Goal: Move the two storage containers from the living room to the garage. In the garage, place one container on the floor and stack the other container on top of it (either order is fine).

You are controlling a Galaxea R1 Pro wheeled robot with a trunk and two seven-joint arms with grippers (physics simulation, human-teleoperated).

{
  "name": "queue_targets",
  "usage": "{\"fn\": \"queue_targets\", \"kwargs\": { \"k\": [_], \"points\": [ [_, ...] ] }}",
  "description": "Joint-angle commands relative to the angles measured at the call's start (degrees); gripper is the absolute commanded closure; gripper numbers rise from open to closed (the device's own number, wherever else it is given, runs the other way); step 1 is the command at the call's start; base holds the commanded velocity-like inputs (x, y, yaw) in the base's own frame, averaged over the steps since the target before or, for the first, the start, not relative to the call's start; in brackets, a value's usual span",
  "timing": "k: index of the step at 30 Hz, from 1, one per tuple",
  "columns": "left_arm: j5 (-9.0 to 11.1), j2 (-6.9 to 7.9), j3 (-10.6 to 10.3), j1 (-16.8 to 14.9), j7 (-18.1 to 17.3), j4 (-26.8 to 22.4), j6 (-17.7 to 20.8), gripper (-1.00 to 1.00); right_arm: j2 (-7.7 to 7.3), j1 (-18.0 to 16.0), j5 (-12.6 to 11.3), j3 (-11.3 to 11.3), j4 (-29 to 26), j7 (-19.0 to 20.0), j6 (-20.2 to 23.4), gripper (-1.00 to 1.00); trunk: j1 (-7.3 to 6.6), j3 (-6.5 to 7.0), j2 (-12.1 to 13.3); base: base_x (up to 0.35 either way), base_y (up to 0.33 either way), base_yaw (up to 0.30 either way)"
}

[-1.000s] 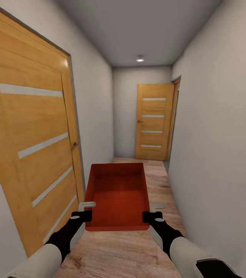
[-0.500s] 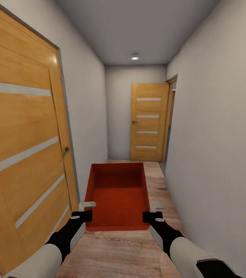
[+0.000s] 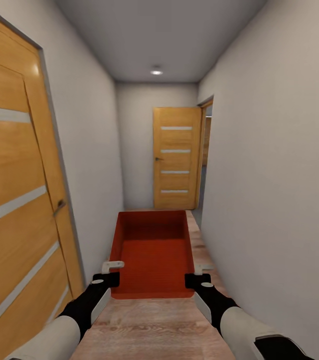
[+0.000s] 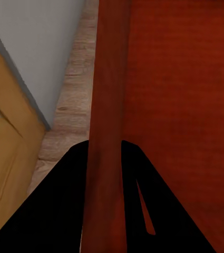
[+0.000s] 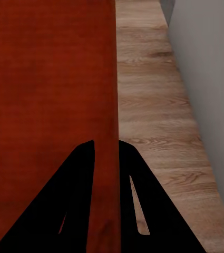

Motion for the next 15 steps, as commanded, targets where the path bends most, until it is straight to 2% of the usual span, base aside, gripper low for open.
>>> {"fn": "queue_targets", "kwargs": {
  "k": [1, 5, 15],
  "points": [
    [0.3, 0.15, 4.5, 0.0, 3.7, 0.0, 0.4, 1.00, -2.36, 0.0, 0.8, -1.9, -0.2, -1.8, -3.3, 1.00, 0.05, -0.02, 0.0, 0.323, 0.028, -0.187],
    [0.4, 0.15, 4.5, 0.0, 3.7, 0.0, 0.4, 1.00, -2.36, 0.0, 0.8, -1.9, -0.2, -1.7, -3.3, 1.00, 0.05, -0.02, 0.0, 0.323, 0.012, -0.079],
    [0.4, 0.22, 4.6, 0.0, 3.7, 0.0, 0.5, 1.00, -2.36, 0.0, 0.8, -1.9, -0.2, -1.7, -3.3, 1.00, 0.05, -0.02, 0.0, 0.323, 0.001, -0.008]
  ]
}}
